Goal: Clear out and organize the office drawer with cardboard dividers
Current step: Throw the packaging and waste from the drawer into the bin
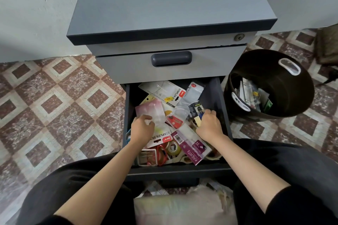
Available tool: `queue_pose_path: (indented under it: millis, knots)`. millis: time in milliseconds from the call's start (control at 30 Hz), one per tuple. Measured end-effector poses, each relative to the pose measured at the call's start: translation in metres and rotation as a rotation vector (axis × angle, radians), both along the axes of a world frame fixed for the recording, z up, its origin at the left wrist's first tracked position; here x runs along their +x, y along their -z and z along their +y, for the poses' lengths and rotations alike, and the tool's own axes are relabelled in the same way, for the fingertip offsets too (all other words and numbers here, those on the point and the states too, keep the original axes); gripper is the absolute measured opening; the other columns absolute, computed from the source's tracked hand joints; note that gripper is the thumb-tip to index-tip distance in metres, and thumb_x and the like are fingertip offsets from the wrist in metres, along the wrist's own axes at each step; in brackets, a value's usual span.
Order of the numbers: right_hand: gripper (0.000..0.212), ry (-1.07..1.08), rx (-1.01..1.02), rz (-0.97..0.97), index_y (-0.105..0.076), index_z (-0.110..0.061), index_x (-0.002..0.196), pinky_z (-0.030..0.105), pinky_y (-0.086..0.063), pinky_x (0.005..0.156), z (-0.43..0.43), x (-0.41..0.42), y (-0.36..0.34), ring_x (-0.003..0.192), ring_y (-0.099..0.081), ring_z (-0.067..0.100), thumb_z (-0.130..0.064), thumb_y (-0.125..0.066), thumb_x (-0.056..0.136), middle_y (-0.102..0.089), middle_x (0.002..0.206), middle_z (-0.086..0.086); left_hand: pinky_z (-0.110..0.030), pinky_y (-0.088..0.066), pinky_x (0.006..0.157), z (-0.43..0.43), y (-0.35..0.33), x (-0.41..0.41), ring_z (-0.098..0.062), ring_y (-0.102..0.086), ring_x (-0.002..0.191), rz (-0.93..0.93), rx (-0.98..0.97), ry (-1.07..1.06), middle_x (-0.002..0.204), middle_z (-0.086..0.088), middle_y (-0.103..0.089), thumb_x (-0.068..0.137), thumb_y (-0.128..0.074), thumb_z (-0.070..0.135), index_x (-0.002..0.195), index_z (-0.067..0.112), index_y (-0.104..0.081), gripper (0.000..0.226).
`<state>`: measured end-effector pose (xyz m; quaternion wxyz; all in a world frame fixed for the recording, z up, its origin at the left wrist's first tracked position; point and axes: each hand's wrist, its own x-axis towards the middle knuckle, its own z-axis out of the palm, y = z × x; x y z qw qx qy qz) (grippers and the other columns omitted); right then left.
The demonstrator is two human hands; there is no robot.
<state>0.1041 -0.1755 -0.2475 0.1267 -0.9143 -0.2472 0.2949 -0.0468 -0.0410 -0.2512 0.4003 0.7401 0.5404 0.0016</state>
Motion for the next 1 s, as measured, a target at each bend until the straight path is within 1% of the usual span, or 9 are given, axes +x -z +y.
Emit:
queue_pose_path:
  millis: [67, 167, 267, 333, 433, 567, 667, 833, 1000]
  knots:
    - [0.064, 0.046, 0.04, 0.035, -0.038, -0.005, 0.133, 0.031, -0.041, 0.093, 0.002, -0.002, -0.001, 0.117, -0.047, 0.03, -0.006, -0.069, 0.078, -0.038, 0.133, 0.015, -0.027, -0.046, 0.068, 0.004, 0.001, 0.0, -0.024, -0.058, 0.088, 0.065, -0.044, 0.022, 0.133, -0.016, -0.047, 0.092, -0.05, 0.014, 0.133, 0.008, -0.046, 0.041]
    - [0.047, 0.068, 0.093, 0.035, -0.053, -0.006, 0.121, 0.026, -0.039, 0.08, 0.003, -0.003, -0.004, 0.108, -0.051, 0.026, -0.02, -0.07, 0.079, -0.046, 0.122, 0.011, -0.028, -0.042, 0.067, 0.007, 0.001, 0.002, -0.02, -0.053, 0.083, 0.136, -0.137, -0.005, 0.138, -0.016, -0.043, 0.094, -0.05, 0.019, 0.144, 0.007, -0.028, 0.056]
    - [0.025, 0.079, 0.209, 0.086, -0.066, -0.007, 0.094, 0.023, -0.04, 0.066, 0.003, -0.004, -0.008, 0.086, -0.057, 0.019, -0.025, -0.07, 0.078, -0.057, 0.093, 0.002, -0.028, -0.042, 0.064, 0.009, 0.005, 0.009, -0.017, -0.049, 0.083, 0.15, -0.217, -0.051, 0.135, -0.017, -0.046, 0.094, -0.051, 0.023, 0.146, 0.002, -0.019, 0.064]
    - [0.018, 0.083, 0.245, 0.151, -0.062, -0.009, 0.076, 0.025, -0.04, 0.057, 0.005, -0.004, -0.011, 0.073, -0.056, 0.016, -0.025, -0.07, 0.077, -0.058, 0.078, 0.0, -0.029, -0.041, 0.071, 0.014, 0.007, 0.015, -0.023, -0.051, 0.095, 0.127, -0.246, -0.103, 0.136, -0.016, -0.044, 0.095, -0.051, 0.024, 0.146, 0.001, -0.017, 0.066]
    - [0.031, -0.001, 0.167, 0.232, -0.046, -0.016, 0.061, 0.022, -0.033, 0.05, 0.008, -0.009, -0.01, 0.059, -0.046, 0.011, -0.027, -0.071, 0.076, -0.05, 0.065, -0.001, -0.034, -0.045, 0.08, 0.022, 0.013, 0.019, -0.031, -0.054, 0.111, 0.121, -0.294, -0.202, 0.131, -0.018, -0.049, 0.093, -0.054, 0.026, 0.146, 0.0, -0.016, 0.07]
    - [0.034, -0.133, 0.003, 0.206, -0.05, -0.018, 0.069, 0.02, -0.035, 0.057, 0.005, -0.022, 0.003, 0.087, -0.054, 0.017, -0.039, -0.077, 0.07, -0.058, 0.097, 0.007, -0.034, -0.046, 0.075, 0.023, 0.019, 0.018, -0.032, -0.056, 0.108, 0.13, -0.313, -0.27, 0.128, -0.019, -0.05, 0.092, -0.056, 0.025, 0.146, 0.0, -0.01, 0.075]
    - [0.065, -0.175, -0.056, 0.139, -0.056, -0.015, 0.105, 0.03, -0.046, 0.081, 0.008, -0.027, 0.005, 0.107, -0.051, 0.023, -0.055, -0.08, 0.059, -0.054, 0.115, 0.006, -0.033, -0.046, 0.074, 0.023, 0.02, 0.018, -0.032, -0.055, 0.11, 0.151, -0.28, -0.26, 0.131, -0.019, -0.047, 0.089, -0.061, 0.028, 0.144, 0.001, -0.014, 0.077]
    - [0.088, -0.128, -0.077, 0.112, -0.038, -0.012, 0.132, 0.031, -0.046, 0.082, 0.009, -0.034, 0.002, 0.111, -0.054, 0.026, -0.045, -0.083, 0.062, -0.049, 0.125, 0.009, -0.035, -0.049, 0.078, 0.019, 0.019, 0.026, -0.033, -0.054, 0.113, 0.133, -0.229, -0.236, 0.133, -0.019, -0.044, 0.078, -0.074, 0.031, 0.137, -0.002, -0.024, 0.084]
    - [0.092, -0.122, -0.122, 0.128, -0.035, -0.008, 0.132, 0.032, -0.046, 0.083, 0.01, -0.036, 0.001, 0.112, -0.054, 0.026, -0.043, -0.084, 0.062, -0.051, 0.124, 0.009, -0.037, -0.052, 0.085, 0.019, 0.019, 0.033, -0.028, -0.06, 0.104, -0.026, -0.301, -0.335, 0.117, -0.013, -0.061, 0.069, -0.082, 0.022, 0.12, 0.002, -0.052, 0.063]
